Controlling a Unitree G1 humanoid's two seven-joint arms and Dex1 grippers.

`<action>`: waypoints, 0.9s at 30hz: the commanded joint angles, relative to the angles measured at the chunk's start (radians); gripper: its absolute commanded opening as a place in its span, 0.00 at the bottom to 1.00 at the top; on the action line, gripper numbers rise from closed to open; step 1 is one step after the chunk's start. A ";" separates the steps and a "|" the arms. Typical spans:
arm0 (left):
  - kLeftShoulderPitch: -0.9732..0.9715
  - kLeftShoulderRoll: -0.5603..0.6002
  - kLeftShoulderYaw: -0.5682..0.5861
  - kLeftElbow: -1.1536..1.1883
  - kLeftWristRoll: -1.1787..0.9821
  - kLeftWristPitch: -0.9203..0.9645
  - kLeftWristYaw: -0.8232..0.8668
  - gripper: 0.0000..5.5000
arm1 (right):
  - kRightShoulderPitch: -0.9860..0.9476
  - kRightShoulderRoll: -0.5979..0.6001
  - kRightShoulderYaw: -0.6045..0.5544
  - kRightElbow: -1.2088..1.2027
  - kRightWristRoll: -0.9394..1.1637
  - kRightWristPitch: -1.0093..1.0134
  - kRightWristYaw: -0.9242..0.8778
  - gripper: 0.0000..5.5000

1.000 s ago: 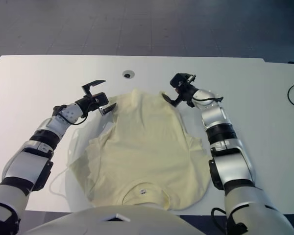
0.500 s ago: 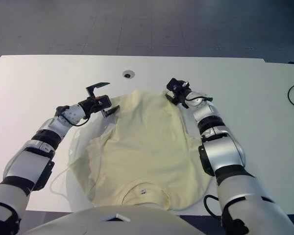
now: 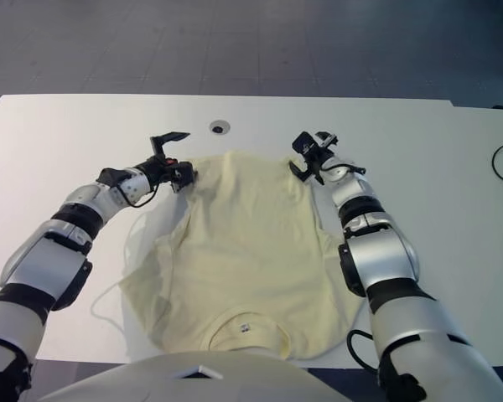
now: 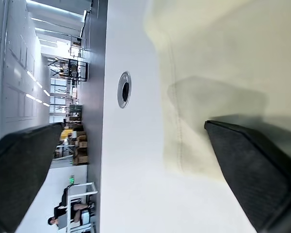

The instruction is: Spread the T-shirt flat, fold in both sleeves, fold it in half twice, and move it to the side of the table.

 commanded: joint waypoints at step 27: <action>-0.164 -0.055 -0.116 0.141 0.139 0.082 0.285 0.98 | -0.035 -0.025 -0.133 0.043 0.058 -0.074 -0.174 0.98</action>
